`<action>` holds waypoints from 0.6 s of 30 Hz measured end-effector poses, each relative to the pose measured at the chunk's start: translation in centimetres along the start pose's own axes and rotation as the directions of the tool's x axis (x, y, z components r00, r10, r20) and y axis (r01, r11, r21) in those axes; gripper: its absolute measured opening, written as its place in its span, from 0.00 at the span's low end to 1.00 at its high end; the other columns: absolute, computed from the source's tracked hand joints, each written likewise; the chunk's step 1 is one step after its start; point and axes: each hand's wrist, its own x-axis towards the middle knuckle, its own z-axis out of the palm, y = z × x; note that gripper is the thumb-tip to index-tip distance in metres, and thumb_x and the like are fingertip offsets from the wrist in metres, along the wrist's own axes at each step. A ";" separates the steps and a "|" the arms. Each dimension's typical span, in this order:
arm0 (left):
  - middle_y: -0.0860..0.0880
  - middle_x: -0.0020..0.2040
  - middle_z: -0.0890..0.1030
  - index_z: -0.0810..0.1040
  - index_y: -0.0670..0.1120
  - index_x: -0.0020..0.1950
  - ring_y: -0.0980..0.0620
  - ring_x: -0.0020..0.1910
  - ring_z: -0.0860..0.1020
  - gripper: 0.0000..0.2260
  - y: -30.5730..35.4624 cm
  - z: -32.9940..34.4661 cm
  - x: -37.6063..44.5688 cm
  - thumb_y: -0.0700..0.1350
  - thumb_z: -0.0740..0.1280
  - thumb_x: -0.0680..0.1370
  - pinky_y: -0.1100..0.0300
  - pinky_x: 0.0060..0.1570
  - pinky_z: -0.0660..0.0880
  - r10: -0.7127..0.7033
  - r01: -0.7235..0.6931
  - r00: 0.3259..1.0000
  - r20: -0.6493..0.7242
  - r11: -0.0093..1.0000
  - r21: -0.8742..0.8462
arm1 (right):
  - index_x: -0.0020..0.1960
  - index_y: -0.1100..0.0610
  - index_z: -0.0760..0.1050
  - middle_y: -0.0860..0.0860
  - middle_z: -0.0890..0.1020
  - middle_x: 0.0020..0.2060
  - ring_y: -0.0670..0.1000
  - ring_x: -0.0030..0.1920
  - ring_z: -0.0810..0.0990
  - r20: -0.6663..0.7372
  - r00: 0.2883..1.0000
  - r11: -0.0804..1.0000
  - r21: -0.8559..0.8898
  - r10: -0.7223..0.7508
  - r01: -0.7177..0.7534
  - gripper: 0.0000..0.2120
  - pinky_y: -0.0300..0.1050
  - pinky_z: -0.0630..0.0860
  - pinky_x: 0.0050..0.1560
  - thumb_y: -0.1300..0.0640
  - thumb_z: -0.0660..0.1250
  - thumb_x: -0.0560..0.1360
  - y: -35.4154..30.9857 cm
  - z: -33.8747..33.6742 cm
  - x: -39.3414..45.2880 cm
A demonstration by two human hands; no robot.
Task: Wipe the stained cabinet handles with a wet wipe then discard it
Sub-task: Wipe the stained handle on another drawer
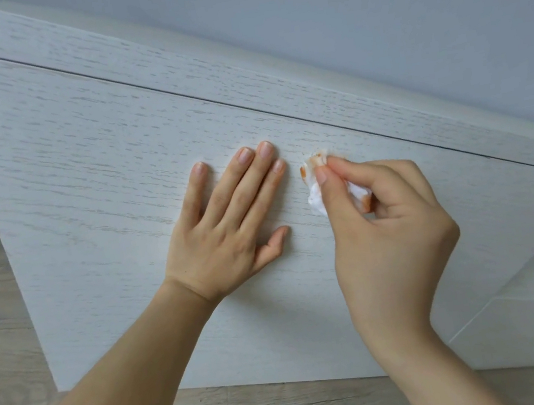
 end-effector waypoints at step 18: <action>0.44 0.77 0.56 0.58 0.42 0.77 0.49 0.77 0.53 0.33 -0.3 0.0 -0.1 0.59 0.58 0.78 0.47 0.75 0.48 0.031 -0.031 0.999 0.015 0.999 0.017 | 0.44 0.49 0.82 0.43 0.79 0.36 0.41 0.35 0.75 -0.046 0.958 0.955 0.107 0.284 -0.278 0.06 0.32 0.70 0.39 0.59 0.73 0.72 1.9 -1.9 0.2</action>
